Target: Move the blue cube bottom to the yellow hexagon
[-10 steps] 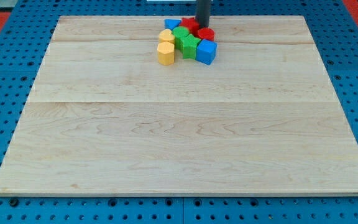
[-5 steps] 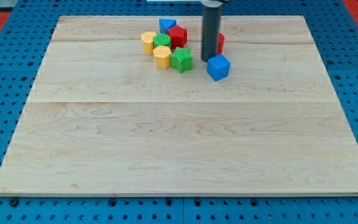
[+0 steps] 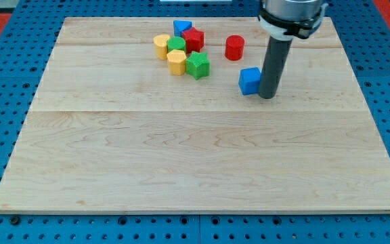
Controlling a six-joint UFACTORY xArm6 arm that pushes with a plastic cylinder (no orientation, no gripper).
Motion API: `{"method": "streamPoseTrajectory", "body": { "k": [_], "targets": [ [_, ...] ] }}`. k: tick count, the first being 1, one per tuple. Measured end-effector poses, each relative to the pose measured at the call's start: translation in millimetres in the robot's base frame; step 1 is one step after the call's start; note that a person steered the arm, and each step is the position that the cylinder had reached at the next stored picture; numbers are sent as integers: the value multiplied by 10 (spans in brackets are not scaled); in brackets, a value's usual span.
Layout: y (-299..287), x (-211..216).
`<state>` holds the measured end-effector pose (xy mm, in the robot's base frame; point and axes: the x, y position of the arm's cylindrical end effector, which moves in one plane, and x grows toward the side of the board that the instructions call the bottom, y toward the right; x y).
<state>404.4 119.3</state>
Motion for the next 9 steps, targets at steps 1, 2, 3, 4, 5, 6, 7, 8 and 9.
{"method": "streamPoseTrajectory", "body": {
  "k": [1,2,3,4,5,6,7,8,9],
  "targets": [
    [607,-1],
    [817,-120],
    [715,-285],
    [399,-338],
    [-28,-462],
    [-634,-387],
    [-521,-276],
    [-252,-75],
    [-227,463]
  ]
}}
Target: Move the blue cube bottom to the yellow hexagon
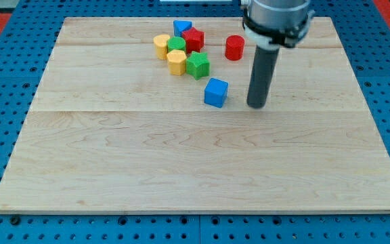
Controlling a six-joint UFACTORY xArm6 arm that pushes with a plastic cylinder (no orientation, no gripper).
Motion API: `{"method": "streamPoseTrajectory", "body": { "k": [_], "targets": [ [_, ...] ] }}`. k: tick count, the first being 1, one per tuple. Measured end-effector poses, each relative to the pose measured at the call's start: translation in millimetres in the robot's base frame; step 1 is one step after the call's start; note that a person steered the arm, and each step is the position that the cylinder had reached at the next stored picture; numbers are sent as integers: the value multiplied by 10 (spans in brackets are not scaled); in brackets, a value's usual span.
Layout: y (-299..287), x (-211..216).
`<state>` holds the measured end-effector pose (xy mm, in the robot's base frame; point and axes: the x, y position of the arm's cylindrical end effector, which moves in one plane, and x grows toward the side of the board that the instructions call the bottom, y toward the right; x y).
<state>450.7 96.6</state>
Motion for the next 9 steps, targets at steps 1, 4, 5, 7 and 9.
{"method": "streamPoseTrajectory", "body": {
  "k": [1,4,5,7,9],
  "targets": [
    [-227,-192],
    [-747,-327],
    [-832,-455],
    [-932,-499],
    [-927,-537]
  ]
}}
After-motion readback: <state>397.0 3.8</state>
